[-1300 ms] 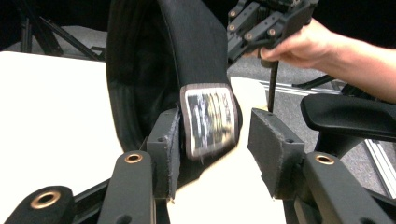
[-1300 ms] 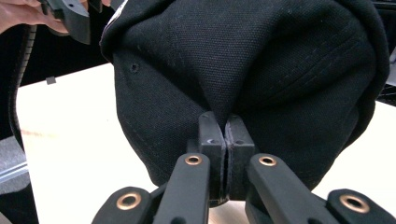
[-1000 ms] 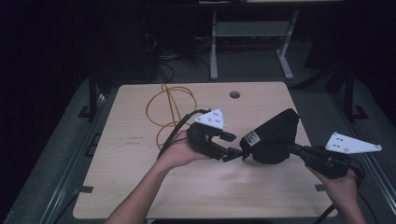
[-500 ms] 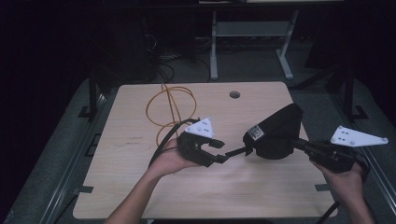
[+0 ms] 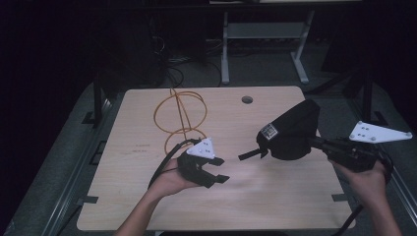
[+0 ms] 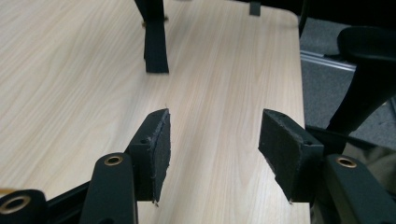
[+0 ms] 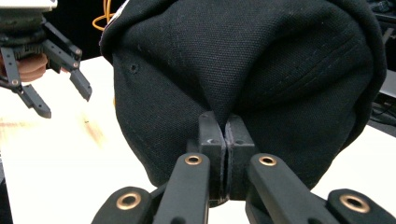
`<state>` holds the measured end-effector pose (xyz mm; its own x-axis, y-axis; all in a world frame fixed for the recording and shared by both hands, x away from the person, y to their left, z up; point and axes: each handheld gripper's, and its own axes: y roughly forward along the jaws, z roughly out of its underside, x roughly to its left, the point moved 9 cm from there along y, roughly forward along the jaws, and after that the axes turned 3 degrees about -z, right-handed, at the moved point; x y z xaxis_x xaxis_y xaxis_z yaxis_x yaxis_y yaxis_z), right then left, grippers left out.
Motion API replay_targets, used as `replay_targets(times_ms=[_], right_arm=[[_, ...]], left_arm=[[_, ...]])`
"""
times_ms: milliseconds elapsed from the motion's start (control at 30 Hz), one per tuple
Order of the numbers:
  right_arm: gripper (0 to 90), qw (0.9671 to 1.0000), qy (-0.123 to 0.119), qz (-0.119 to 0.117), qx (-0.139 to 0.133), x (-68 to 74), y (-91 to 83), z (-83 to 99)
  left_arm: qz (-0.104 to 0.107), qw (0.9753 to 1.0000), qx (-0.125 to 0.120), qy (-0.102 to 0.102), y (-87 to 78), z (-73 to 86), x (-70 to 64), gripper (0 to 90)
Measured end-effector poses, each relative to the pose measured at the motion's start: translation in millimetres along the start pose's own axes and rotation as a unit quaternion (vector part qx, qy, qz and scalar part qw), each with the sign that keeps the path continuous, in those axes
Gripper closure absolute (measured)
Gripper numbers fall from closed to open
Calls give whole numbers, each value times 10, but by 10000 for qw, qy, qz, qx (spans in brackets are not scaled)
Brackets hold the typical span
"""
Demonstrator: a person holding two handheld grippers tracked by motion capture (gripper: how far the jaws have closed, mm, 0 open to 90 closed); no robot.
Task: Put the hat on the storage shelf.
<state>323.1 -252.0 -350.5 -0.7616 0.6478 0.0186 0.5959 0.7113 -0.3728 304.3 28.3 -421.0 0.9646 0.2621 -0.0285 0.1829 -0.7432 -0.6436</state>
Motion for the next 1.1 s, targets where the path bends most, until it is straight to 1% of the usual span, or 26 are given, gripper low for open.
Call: replay_targets(times_ms=[33,133,267,300,333,367,400,467,500,600,767,800,833,867,933,967,1000,1100], right_arm=[[883,10000,0,0,0,0,0,0],[882,10000,-37,-3,13,3,8,-59],[883,10000,-67,-53,29,14,26,-146],[883,10000,-67,-53,29,14,26,-146],[882,9999,-106,-62,28,13,45,-194],[882,9999,-106,-62,28,13,45,-194],[883,9999,-145,-78,22,22,65,-246],[882,9998,-177,-76,20,22,74,-267],[882,9997,-207,-107,17,43,95,-336],[882,9994,-288,-189,-7,71,138,-449],[882,9989,-419,-208,10,105,206,-594],[882,9986,-474,-237,21,131,240,-656],[882,9986,-474,-237,21,131,240,-656],[882,9983,-527,-265,18,154,267,-716],[882,9982,-523,-278,16,165,276,-737],[882,9980,-541,-316,7,174,305,-786],[882,9979,-557,-327,14,176,320,-807],[882,9977,-575,-361,-9,183,355,-850]], left_arm=[[0,10000,0,0,0,0,0,430],[-47,10000,6,-39,-5,69,-2,424],[-70,9999,27,-69,-13,187,-14,417],[-70,9999,27,-69,-13,187,-14,415],[-114,9999,54,-47,-8,219,-8,414],[-119,9999,65,-61,-2,238,-7,414],[-115,9999,77,-82,11,279,-5,415],[-116,9998,65,-111,16,291,-5,414],[-119,9999,75,-97,25,318,-4,408],[-156,9997,123,-106,35,353,2,392],[-184,9997,120,-125,26,384,14,383],[-186,9997,123,-96,24,398,8,381],[-186,9997,123,-96,24,398,8,380],[-203,9997,113,-76,18,406,-3,379],[-200,9997,137,-54,11,416,-4,378],[-204,9997,126,-68,11,423,-8,378],[-217,9996,149,-35,7,435,-3,376],[-238,9996,145,-83,6,458,0,371]])
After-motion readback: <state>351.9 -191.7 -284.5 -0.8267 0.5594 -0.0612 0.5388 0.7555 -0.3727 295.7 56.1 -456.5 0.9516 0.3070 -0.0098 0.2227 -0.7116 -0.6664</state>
